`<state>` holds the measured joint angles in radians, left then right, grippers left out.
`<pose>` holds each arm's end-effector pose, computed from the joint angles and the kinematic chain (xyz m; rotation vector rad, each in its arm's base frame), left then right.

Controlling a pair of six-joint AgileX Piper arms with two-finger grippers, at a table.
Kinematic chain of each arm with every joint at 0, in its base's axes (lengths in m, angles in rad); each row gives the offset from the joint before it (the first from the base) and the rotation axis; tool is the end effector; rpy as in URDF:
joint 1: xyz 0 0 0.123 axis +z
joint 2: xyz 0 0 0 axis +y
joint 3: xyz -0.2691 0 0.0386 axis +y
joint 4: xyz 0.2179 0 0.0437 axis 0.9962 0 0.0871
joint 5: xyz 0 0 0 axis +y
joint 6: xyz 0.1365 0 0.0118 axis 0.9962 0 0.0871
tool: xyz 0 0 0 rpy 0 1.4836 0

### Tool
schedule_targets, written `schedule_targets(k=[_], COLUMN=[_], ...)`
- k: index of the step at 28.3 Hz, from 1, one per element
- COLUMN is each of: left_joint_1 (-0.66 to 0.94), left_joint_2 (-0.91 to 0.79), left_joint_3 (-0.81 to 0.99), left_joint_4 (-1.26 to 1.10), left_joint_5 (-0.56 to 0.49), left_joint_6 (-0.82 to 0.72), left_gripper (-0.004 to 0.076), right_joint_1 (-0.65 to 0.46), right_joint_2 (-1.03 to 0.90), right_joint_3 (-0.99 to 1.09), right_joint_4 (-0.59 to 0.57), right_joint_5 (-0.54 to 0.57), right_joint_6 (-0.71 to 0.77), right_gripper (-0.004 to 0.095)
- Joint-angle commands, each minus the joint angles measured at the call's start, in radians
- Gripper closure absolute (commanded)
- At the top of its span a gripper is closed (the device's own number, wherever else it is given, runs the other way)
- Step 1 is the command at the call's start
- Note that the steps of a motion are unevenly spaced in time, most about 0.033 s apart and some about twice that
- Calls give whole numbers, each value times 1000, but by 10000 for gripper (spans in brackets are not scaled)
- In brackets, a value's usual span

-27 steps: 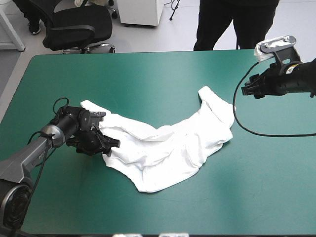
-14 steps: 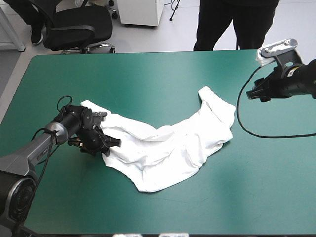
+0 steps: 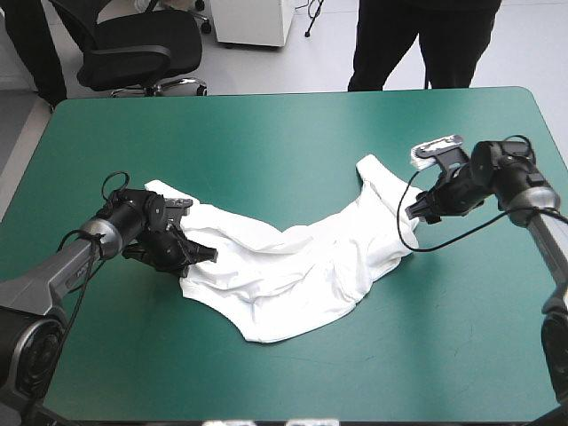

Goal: Fold the cloth

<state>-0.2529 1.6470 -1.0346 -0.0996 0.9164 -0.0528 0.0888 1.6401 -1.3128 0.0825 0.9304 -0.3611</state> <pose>0.2686 -0.0806 0.1635 0.2183 3.0149 -0.1537 0.3288 0.0384 0.2342 -0.5621 2.6765 0.0279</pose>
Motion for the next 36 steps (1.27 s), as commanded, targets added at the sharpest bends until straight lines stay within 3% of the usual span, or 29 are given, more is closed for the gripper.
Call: schedule_targets(k=[1,8,11,16,24,36], left_joint_1=[-9,-9,-9,-9,-9,-7], left_joint_2=[-7,-7,-7,-7,-23,-220], left_joint_3=[-5,-5,-5,-5,-41,-253], left_joint_4=[-79,-85,-85,-97,-85,-23], left_joint_5=[-35,-20,-20,-20,-1,185], left_joint_6=[-6,-5,-5,1,37,37], left_gripper=[741,741,741,741,741,741], right_joint_1=[25,25,25,25,25,25], right_joint_2=[38,143,178,230,233,71], right_joint_3=[-64,-119,-119,-119,-119,-381], right_joint_4=[-38,4,4,30,48,34], right_joint_5=[-41,-49,-44,-16,21,224], right_joint_6=[36,48,51,68,68,78], right_gripper=[317,323,381,546,927,925])
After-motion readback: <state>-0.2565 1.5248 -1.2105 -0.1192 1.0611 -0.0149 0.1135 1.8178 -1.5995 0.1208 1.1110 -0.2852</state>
